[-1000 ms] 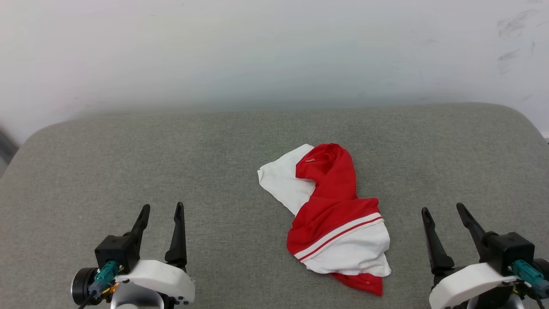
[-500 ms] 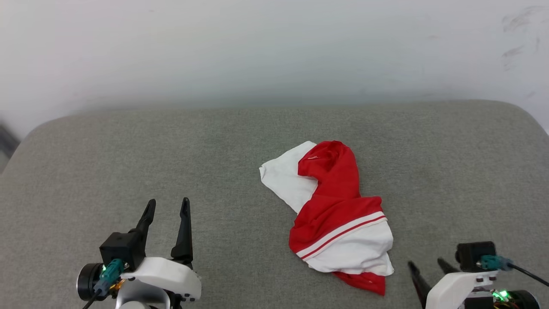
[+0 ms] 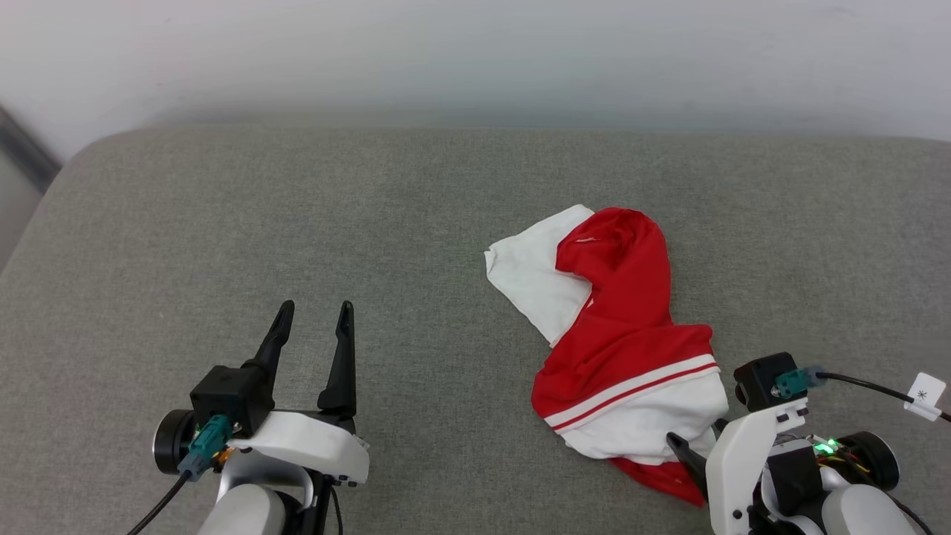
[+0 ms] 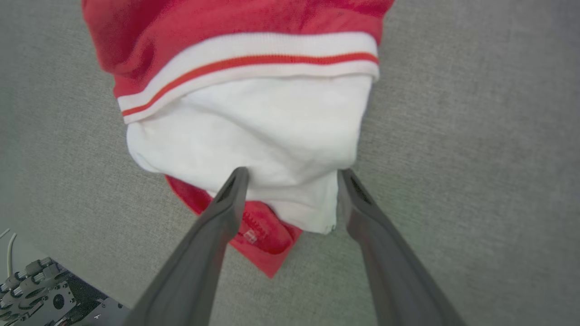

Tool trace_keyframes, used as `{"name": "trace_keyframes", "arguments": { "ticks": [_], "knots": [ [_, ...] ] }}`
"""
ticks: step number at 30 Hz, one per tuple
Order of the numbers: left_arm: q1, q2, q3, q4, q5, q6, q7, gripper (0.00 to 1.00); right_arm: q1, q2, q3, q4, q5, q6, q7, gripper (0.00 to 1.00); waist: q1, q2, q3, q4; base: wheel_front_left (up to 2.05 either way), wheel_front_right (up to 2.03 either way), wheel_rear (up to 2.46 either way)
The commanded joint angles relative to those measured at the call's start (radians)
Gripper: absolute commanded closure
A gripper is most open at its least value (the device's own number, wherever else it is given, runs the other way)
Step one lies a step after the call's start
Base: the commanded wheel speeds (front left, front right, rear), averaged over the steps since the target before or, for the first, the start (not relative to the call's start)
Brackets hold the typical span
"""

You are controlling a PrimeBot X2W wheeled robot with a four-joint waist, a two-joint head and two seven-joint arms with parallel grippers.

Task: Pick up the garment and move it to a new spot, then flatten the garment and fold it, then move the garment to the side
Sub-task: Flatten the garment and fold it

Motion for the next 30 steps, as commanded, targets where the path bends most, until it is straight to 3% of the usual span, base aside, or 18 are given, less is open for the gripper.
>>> {"name": "trace_keyframes", "arguments": {
  "ticks": [1,2,3,4,6,13,19,24,30],
  "knots": [
    [-0.014,-0.005,-0.001,0.005,0.002,-0.004,-0.006,0.00,-0.018,-0.011,0.009,0.014,0.009,-0.001,0.008,0.00,-0.0001,0.0000,0.016,0.010,0.00,0.00,0.00],
    [-0.014,-0.005,-0.001,0.005,0.002,-0.004,-0.006,0.00,-0.018,-0.011,0.009,0.014,0.009,-0.001,0.008,0.00,-0.0001,0.0000,0.016,0.010,0.00,0.00,0.00],
    [-0.018,-0.009,-0.003,0.010,0.003,-0.005,-0.010,0.00,-0.025,-0.011,0.014,0.024,0.020,-0.001,0.010,0.33,-0.0001,0.0000,0.022,0.012,0.00,0.00,0.00],
    [-0.018,-0.009,-0.003,0.010,0.003,-0.005,-0.010,0.00,-0.025,-0.011,0.014,0.024,0.020,-0.001,0.010,0.33,-0.0001,0.0000,0.022,0.012,0.00,0.00,0.00],
    [-0.022,-0.011,-0.005,0.015,0.004,-0.004,-0.012,0.00,-0.033,-0.018,0.022,0.017,0.031,-0.001,0.002,1.00,-0.0001,0.0000,0.028,0.012,0.00,0.00,0.00],
    [-0.028,-0.013,-0.003,0.027,0.001,0.002,-0.020,0.00,-0.051,-0.063,0.005,-0.065,0.014,-0.001,0.004,1.00,-0.0001,0.0000,0.030,-0.007,0.00,0.00,0.00],
    [-0.038,-0.012,-0.003,0.022,-0.004,-0.001,-0.023,0.00,-0.100,-0.117,-0.110,-0.129,-0.010,-0.001,0.061,1.00,-0.0001,0.0000,0.054,-0.030,0.00,0.00,0.00],
    [-0.067,-0.018,-0.014,0.023,-0.002,-0.009,-0.024,0.00,-0.147,-0.166,-0.255,-0.022,-0.034,-0.001,0.092,1.00,-0.0001,0.0000,0.103,-0.029,0.00,0.00,0.00],
    [-0.100,-0.011,-0.016,0.026,0.001,-0.017,-0.026,0.00,-0.182,-0.149,-0.360,0.170,-0.060,-0.001,0.022,1.00,-0.0001,0.0000,0.169,-0.015,0.00,0.00,0.00]
  ]
}}
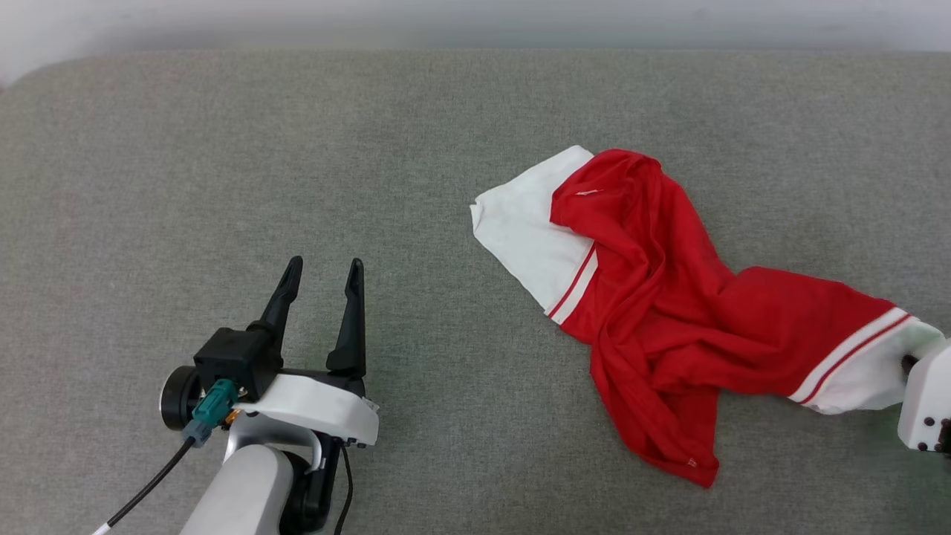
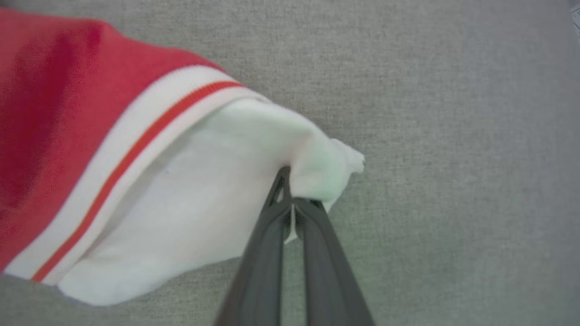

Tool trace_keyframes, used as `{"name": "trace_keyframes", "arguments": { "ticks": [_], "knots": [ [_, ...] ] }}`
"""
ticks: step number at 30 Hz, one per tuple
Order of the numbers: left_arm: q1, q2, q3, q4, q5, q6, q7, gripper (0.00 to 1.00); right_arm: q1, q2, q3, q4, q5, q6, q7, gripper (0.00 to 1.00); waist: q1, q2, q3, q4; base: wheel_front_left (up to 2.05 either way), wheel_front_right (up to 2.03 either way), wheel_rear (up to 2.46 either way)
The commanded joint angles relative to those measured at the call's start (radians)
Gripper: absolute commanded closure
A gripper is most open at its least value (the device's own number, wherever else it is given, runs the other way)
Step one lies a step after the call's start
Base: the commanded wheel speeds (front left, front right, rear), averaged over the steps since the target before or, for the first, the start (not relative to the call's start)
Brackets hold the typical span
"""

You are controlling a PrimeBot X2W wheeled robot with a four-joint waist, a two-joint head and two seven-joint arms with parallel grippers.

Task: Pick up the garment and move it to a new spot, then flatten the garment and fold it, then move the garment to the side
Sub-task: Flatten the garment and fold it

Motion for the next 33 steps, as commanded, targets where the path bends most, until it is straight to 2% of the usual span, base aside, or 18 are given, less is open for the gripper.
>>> {"name": "trace_keyframes", "arguments": {
  "ticks": [1,2,3,7,11,20,27,33],
  "knots": [
    [-0.011,0.004,0.000,0.003,0.001,-0.001,-0.006,0.00,-0.020,0.018,-0.013,0.023,0.001,-0.001,-0.021,0.71,-0.0001,-0.0001,0.020,0.007,0.00,0.00,0.00],
    [-0.014,0.005,0.001,0.006,0.000,-0.002,-0.007,0.00,-0.022,0.025,-0.018,0.047,-0.004,-0.001,-0.047,0.04,-0.0001,-0.0001,0.024,0.009,0.00,0.00,0.00],
    [-0.019,0.005,0.002,0.008,-0.001,-0.004,-0.008,0.00,-0.025,0.030,-0.025,0.070,-0.010,-0.001,-0.076,0.00,-0.0001,-0.0001,0.027,0.010,0.00,0.00,0.00],
    [-0.012,0.009,0.011,0.019,-0.005,0.000,-0.011,0.00,-0.027,0.068,-0.054,0.120,-0.015,-0.001,-0.208,0.00,-0.0001,-0.0001,0.018,0.004,0.00,0.00,0.00],
    [0.013,0.012,0.017,0.026,-0.008,0.008,-0.012,0.00,0.001,0.080,-0.060,0.106,-0.026,-0.001,-0.337,0.00,-0.0001,-0.0001,-0.020,-0.010,0.00,0.00,0.00],
    [0.085,0.031,0.022,0.034,-0.019,0.029,0.001,0.00,0.108,0.156,-0.053,-0.045,-0.089,-0.001,-0.595,0.00,-0.0001,-0.0001,-0.150,-0.044,0.00,0.00,0.00],
    [0.138,0.049,0.014,0.030,-0.018,0.043,0.032,0.00,0.207,0.228,0.044,-0.179,-0.114,-0.001,-0.685,0.00,-0.0001,-0.0001,-0.219,-0.055,0.00,0.00,0.00],
    [0.173,0.062,0.007,0.031,-0.022,0.057,0.053,0.00,0.305,0.266,0.112,-0.262,-0.099,-0.001,-0.699,0.00,-0.0001,-0.0001,-0.258,-0.054,0.00,0.00,0.00]
  ]
}}
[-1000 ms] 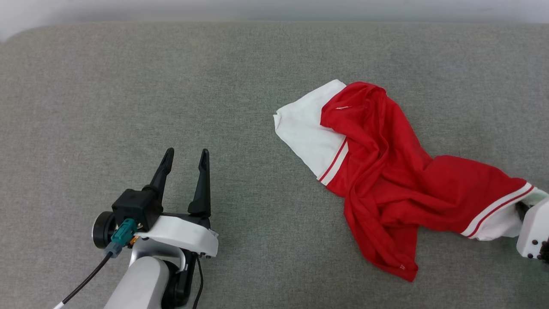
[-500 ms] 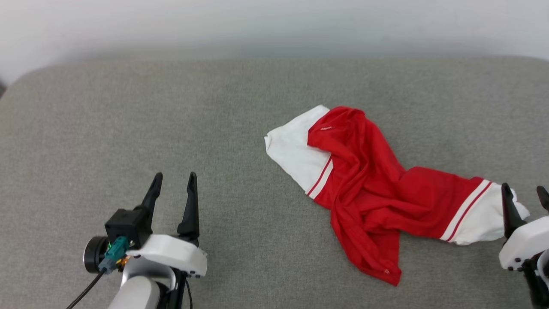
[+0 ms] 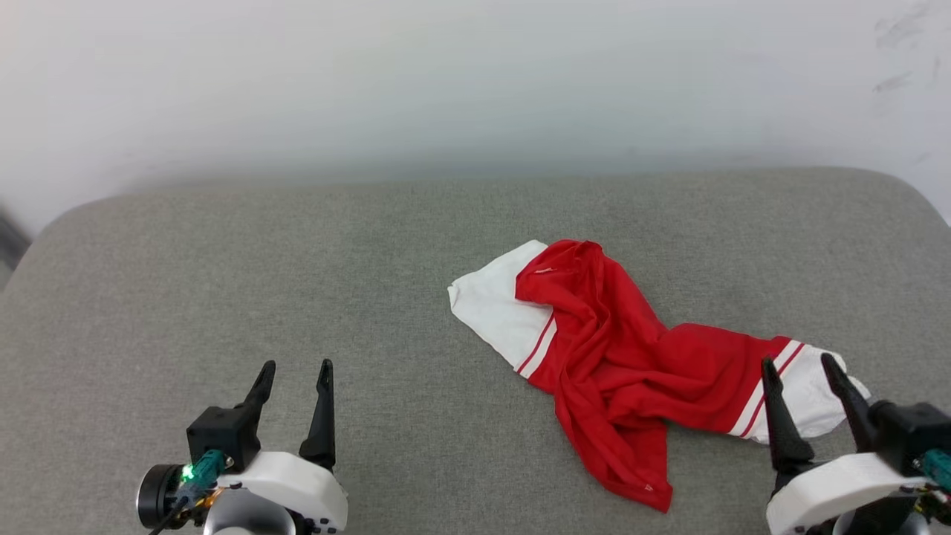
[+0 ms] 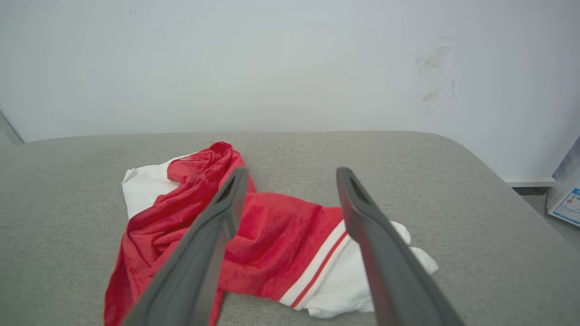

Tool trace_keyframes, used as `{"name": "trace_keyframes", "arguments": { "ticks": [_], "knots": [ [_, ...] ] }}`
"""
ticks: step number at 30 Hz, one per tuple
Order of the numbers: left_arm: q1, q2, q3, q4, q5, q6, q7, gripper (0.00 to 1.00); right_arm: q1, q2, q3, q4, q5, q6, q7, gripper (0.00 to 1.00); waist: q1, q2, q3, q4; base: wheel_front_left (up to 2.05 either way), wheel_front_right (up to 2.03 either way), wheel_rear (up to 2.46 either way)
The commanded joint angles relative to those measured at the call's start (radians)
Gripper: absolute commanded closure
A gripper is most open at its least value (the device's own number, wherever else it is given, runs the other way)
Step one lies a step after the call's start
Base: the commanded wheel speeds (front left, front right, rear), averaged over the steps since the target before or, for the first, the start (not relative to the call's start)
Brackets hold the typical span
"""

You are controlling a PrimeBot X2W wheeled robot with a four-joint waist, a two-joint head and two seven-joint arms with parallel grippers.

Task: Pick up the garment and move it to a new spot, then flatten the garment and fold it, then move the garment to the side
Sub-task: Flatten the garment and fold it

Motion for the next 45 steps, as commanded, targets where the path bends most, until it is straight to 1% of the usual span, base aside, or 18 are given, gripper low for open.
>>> {"name": "trace_keyframes", "arguments": {
  "ticks": [1,6,9,13,17,18,19,21,23,24,25,28,32,38,41,43,44,45],
  "knots": [
    [0.012,0.006,-0.001,-0.003,-0.003,0.007,0.005,0.00,0.025,0.008,0.010,-0.021,0.007,-0.001,0.001,0.00,0.0001,0.0000,-0.007,-0.001,0.00,0.00,0.00],
    [0.017,0.017,-0.001,-0.002,-0.003,0.013,0.020,0.00,0.075,0.019,0.044,-0.079,0.010,-0.001,0.007,0.00,0.0001,0.0000,-0.014,-0.013,0.00,0.00,0.00],
    [-0.025,0.021,-0.009,-0.013,0.005,0.007,0.037,0.00,0.088,0.020,0.051,-0.099,0.014,-0.001,0.010,0.00,0.0001,0.0000,-0.005,-0.024,0.00,0.00,0.00],
    [-0.128,0.036,-0.027,-0.033,0.017,-0.022,0.082,0.00,0.064,0.021,0.061,-0.117,0.028,-0.001,0.007,0.00,0.0001,0.0000,0.042,-0.047,0.00,0.00,0.00],
    [-0.287,0.049,-0.053,-0.027,0.014,-0.080,0.170,0.00,0.022,0.021,0.072,-0.121,0.033,-0.001,-0.004,0.00,0.0001,0.0000,0.112,-0.080,0.00,0.00,0.00],
    [-0.287,0.049,-0.053,-0.027,0.014,-0.080,0.170,0.00,0.022,0.021,0.072,-0.121,0.033,-0.001,-0.004,0.00,0.0001,0.0000,0.112,-0.080,0.00,0.00,0.00],
    [-0.329,0.055,-0.057,-0.021,0.009,-0.097,0.201,0.00,0.011,0.021,0.078,-0.121,0.035,-0.001,-0.006,0.00,0.0001,0.0000,0.134,-0.091,0.00,0.00,0.00],
    [-0.411,0.067,-0.072,0.006,-0.009,-0.145,0.272,0.00,-0.011,0.021,0.082,-0.112,0.040,-0.001,-0.018,0.00,0.0001,0.0000,0.170,-0.110,0.00,0.00,0.00],
    [-0.485,0.072,-0.082,0.043,-0.049,-0.194,0.364,0.00,-0.034,0.021,0.088,-0.104,0.049,-0.001,-0.031,0.00,0.0001,0.0000,0.207,-0.130,0.00,0.00,0.00],
    [-0.594,0.091,-0.098,0.107,-0.104,-0.247,0.525,0.00,-0.060,0.021,0.096,-0.086,0.064,-0.001,-0.050,0.00,0.0001,0.0000,0.259,-0.155,0.00,0.00,0.00],
    [-0.625,0.102,-0.105,0.127,-0.117,-0.258,0.576,0.00,-0.067,0.021,0.099,-0.080,0.068,-0.001,-0.058,0.00,0.0001,0.0000,0.277,-0.163,0.00,0.00,0.00],
    [-0.700,0.121,-0.131,0.198,-0.168,-0.280,0.723,0.00,-0.089,0.021,0.110,-0.055,0.082,-0.001,-0.080,0.00,0.0001,0.0000,0.318,-0.187,0.00,0.00,0.00],
    [-0.772,0.147,-0.164,0.278,-0.224,-0.292,0.881,0.00,-0.116,0.020,0.129,-0.024,0.104,-0.001,-0.113,0.00,0.0001,0.0000,0.363,-0.215,0.00,0.00,0.00],
    [-0.815,0.164,-0.209,0.362,-0.282,-0.298,0.984,0.00,-0.153,0.020,0.154,0.026,0.134,-0.001,-0.146,0.00,0.0001,0.0000,0.408,-0.253,0.00,0.00,0.00],
    [-0.798,0.156,-0.247,0.404,-0.299,-0.298,1.021,0.00,-0.164,0.020,0.158,0.047,0.141,-0.001,-0.159,0.00,0.0001,0.0000,0.417,-0.265,0.00,0.00,0.00],
    [-0.781,0.139,-0.274,0.426,-0.317,-0.299,1.038,0.00,-0.168,0.020,0.159,0.060,0.143,-0.001,-0.165,0.00,0.0001,0.0000,0.419,-0.269,0.00,0.00,0.00],
    [-0.768,0.129,-0.286,0.439,-0.327,-0.300,1.048,0.33,-0.169,0.020,0.161,0.066,0.144,-0.001,-0.168,0.00,0.0001,0.0000,0.420,-0.271,0.00,0.00,0.00],
    [-0.754,0.119,-0.300,0.452,-0.335,-0.300,1.054,0.56,-0.171,0.020,0.161,0.072,0.144,-0.001,-0.170,0.00,0.0001,0.0000,0.419,-0.272,0.00,0.00,0.00]
  ]
}}
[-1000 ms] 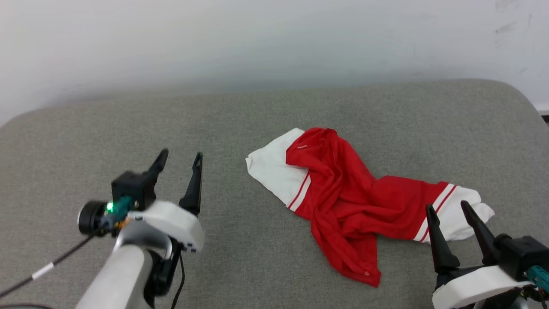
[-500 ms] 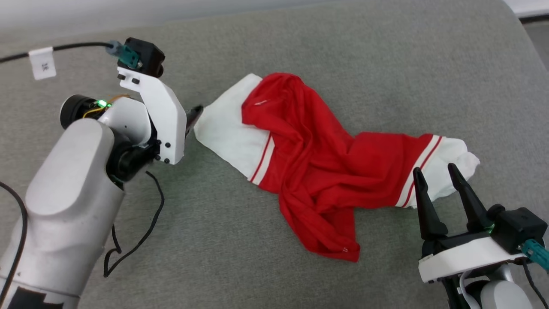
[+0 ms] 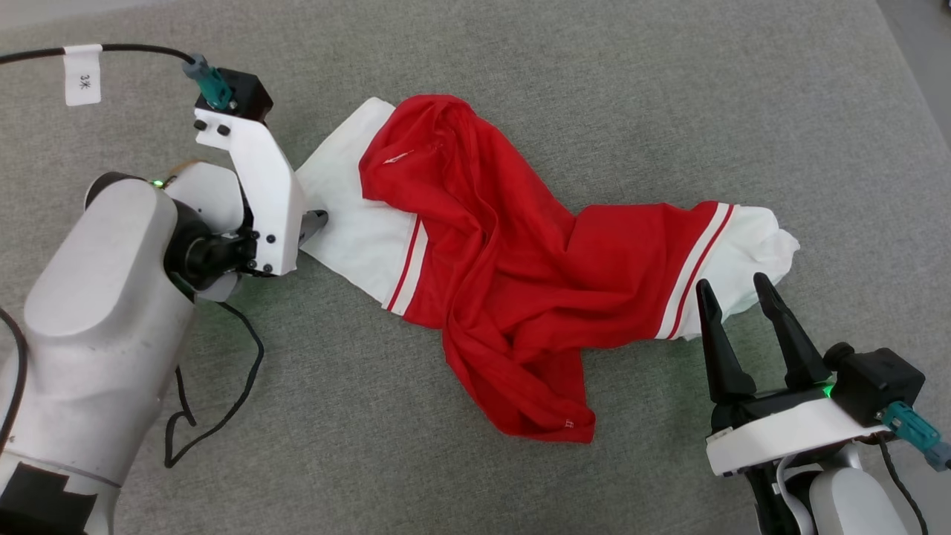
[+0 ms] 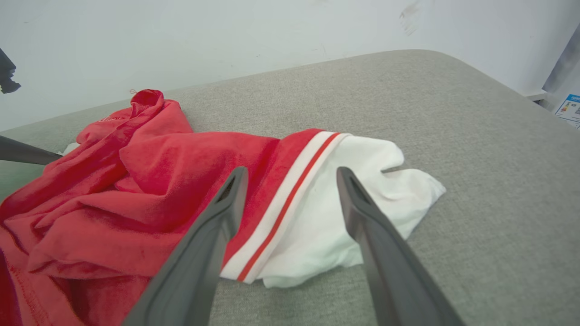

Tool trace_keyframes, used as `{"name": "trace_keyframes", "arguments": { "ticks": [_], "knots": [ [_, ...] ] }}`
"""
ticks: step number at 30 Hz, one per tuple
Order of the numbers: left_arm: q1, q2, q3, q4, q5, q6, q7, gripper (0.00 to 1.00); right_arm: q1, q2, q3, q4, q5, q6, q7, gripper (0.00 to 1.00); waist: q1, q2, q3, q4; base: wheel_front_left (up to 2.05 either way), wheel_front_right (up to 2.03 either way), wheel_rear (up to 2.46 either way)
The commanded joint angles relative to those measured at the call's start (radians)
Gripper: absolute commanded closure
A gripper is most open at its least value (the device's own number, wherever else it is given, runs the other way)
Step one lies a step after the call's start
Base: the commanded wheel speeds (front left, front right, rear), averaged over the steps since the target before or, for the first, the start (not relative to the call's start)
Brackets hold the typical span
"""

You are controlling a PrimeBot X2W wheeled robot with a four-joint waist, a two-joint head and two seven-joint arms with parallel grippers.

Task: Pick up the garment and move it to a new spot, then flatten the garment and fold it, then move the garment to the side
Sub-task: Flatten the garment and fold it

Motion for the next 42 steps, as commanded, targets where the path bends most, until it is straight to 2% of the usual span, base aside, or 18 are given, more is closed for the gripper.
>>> {"name": "trace_keyframes", "arguments": {
  "ticks": [1,2,6,10,16,23,29,33,39,42],
  "knots": [
    [0.093,-0.051,-0.056,0.049,-0.015,-0.006,0.028,0.73,-0.013,0.003,0.000,0.004,0.001,-0.001,-0.007,0.00,0.0000,-0.0001,-0.001,-0.001,0.00,0.00,0.00],
    [0.103,-0.059,-0.065,0.058,-0.018,-0.007,0.017,1.00,-0.014,0.003,-0.001,0.009,0.002,-0.001,-0.007,0.00,0.0000,-0.0001,-0.002,-0.001,0.00,0.00,0.00],
    [0.130,-0.078,-0.079,0.098,-0.004,-0.007,-0.067,1.00,-0.011,0.002,-0.014,0.022,-0.005,-0.001,-0.001,0.00,0.0000,-0.0001,-0.022,0.008,0.00,0.00,0.00],
    [0.135,-0.096,-0.071,0.117,0.030,0.008,-0.213,1.00,0.005,0.002,-0.040,0.027,-0.017,-0.001,0.021,0.00,0.0000,-0.0001,-0.063,0.033,0.00,0.00,0.00],
    [0.156,-0.093,-0.029,0.086,0.076,0.072,-0.452,1.00,0.034,0.002,-0.091,0.024,-0.004,-0.001,0.086,0.00,0.0000,-0.0001,-0.140,0.086,0.00,0.00,0.00],
    [0.261,-0.052,0.020,-0.033,0.084,0.141,-0.615,1.00,0.049,0.002,-0.186,0.045,0.008,-0.001,0.230,0.00,0.0000,-0.0001,-0.212,0.143,0.00,0.00,0.00],
    [0.368,0.005,0.055,-0.213,0.085,0.215,-0.660,1.00,0.008,-0.036,-0.269,0.080,0.053,-0.001,0.433,0.00,0.0000,-0.0001,-0.238,0.183,0.00,0.00,0.00],
    [0.420,0.037,0.061,-0.343,0.090,0.252,-0.646,1.00,-0.053,-0.103,-0.283,0.121,0.089,-0.001,0.586,0.00,0.0000,-0.0001,-0.223,0.211,0.00,0.00,0.00],
    [0.442,0.056,0.061,-0.465,0.098,0.284,-0.630,1.00,-0.146,-0.170,-0.231,0.199,0.128,-0.001,0.798,0.00,0.0000,-0.0001,-0.171,0.258,0.00,0.00,0.00],
    [0.430,0.056,0.058,-0.496,0.103,0.287,-0.629,1.00,-0.183,-0.190,-0.202,0.234,0.141,-0.001,0.859,0.00,0.0000,-0.0001,-0.139,0.276,0.00,0.00,0.00]
  ]
}}
